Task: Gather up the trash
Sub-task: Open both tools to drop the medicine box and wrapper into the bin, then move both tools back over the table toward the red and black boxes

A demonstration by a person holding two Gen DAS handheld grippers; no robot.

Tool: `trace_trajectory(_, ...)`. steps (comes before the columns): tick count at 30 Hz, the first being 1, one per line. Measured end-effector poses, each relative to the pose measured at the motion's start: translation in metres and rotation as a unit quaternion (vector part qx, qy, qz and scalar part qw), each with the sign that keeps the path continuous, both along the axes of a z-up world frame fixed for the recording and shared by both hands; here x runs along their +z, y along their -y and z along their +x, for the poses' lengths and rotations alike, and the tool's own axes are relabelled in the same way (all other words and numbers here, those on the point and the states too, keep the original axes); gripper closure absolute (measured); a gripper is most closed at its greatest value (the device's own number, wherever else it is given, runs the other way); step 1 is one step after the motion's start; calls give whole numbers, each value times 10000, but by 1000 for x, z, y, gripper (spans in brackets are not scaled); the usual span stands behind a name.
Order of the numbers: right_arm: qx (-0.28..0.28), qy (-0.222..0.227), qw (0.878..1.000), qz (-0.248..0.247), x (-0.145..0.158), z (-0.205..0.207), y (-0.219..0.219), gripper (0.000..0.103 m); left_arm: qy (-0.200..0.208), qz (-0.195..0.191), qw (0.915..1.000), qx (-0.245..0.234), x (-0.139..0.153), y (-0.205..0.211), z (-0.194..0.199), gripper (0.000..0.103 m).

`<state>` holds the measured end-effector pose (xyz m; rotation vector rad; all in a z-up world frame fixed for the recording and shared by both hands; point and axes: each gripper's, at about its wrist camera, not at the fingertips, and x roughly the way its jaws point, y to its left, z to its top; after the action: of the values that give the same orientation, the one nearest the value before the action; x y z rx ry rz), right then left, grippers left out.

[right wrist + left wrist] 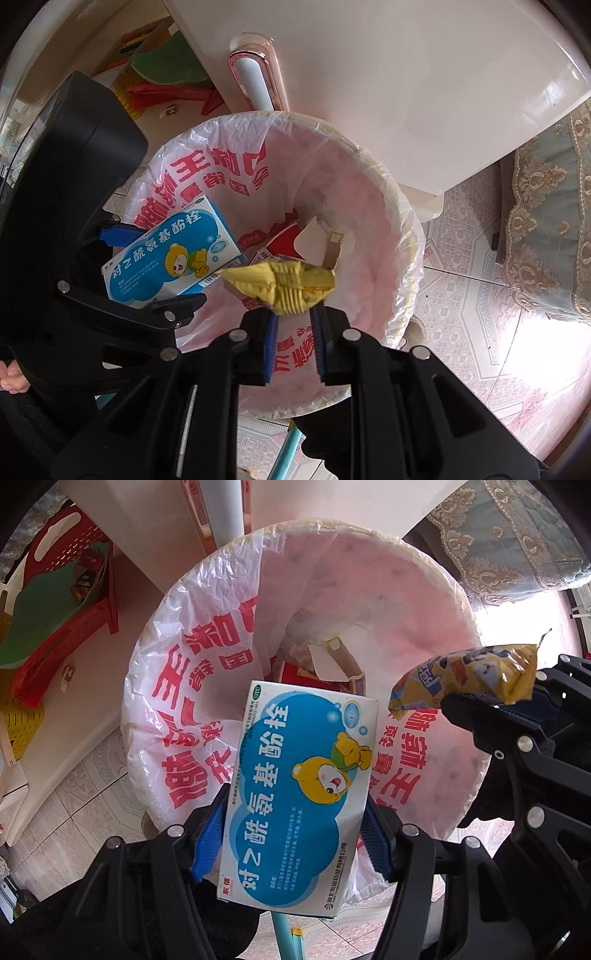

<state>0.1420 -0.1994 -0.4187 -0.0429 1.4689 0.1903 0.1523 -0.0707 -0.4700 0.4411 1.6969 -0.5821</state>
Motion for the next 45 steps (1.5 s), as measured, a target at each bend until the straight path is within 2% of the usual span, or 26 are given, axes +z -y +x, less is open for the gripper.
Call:
trace_trajectory(11, 49, 9, 10000, -1, -3, -3, 0, 86, 29, 119, 9999, -57, -1, 8, -2, 38)
trace_trajectory(14, 66, 30, 10000, -28, -3, -3, -1, 76, -14, 109, 9999, -71, 0, 10, -3, 28)
trace_trajectory(15, 74, 48, 9999, -63, -3, -3, -2, 75, 22, 132, 9999, -109, 1, 11, -3, 28)
trace_trajectory(17, 25, 81, 9999, -91, -1, -3, 0, 65, 82, 198, 9996, -167, 1, 12, -5, 27)
trace_trajectory(19, -29, 66, 10000, -20, -1, -2, 2, 63, 84, 188, 9997, -163, 0, 10, -6, 27)
trace_trajectory(34, -2, 91, 9999, 57, 3, -6, -1, 60, 275, 244, 9989, -284, 10, 8, -12, 27)
trace_trajectory(40, 9, 295, 9992, 266, 30, -18, -2, 43, 378, 173, 9985, -358, 31, 2, -22, 27)
trace_trajectory(42, 55, 460, 9985, 276, 46, -24, -4, 39, 520, 140, 9977, -402, 47, 0, -27, 27)
trace_trajectory(45, 186, 731, 9966, 341, 80, -37, -4, 39, 647, -105, 9967, -472, 84, -5, -35, 27)
